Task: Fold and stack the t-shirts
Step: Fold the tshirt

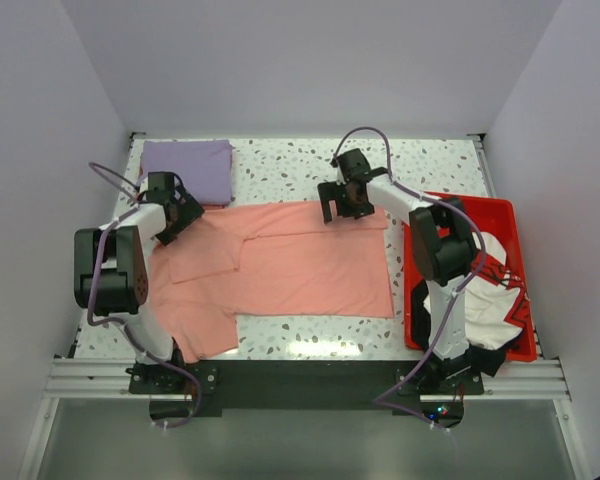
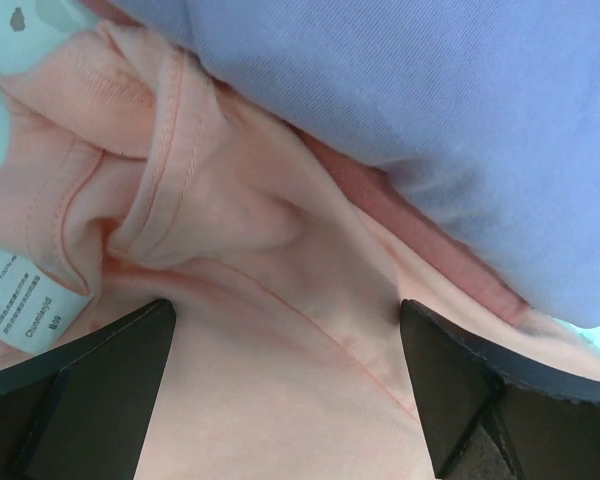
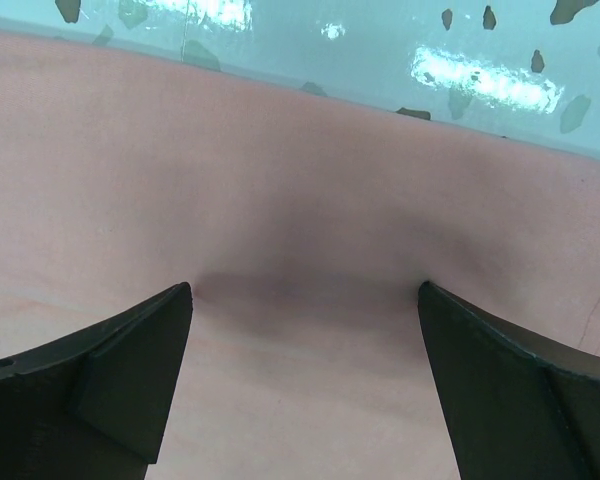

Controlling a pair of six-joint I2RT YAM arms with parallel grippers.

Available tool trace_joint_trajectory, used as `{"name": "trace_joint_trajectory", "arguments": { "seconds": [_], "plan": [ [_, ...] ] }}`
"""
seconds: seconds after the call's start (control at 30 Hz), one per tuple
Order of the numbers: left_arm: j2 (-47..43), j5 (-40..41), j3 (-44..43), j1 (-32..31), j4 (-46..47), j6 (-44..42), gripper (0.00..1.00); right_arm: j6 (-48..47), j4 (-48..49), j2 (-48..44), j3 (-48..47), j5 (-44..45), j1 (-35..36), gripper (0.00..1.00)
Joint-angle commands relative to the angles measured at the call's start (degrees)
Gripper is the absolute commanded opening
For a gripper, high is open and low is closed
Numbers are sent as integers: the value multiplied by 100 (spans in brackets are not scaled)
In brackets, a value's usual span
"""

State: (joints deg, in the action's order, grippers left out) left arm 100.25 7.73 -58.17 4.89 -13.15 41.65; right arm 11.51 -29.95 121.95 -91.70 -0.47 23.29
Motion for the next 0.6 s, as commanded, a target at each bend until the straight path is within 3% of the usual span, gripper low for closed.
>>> {"name": "trace_joint_trajectory", "arguments": {
  "seconds": [0.0,0.27,0.57],
  "plan": [
    [241,98,-352,118,-381,-219,100,-17,-125,153,-217,179,-26,99],
    [-715,141,-12,109,-1198,53,100,-70,-159,-285,-330,249,-26,99],
    [-3150,-122,1483,-214,-2138,370,100,-44,-151,-996,-85,56,-26,99]
  ]
}}
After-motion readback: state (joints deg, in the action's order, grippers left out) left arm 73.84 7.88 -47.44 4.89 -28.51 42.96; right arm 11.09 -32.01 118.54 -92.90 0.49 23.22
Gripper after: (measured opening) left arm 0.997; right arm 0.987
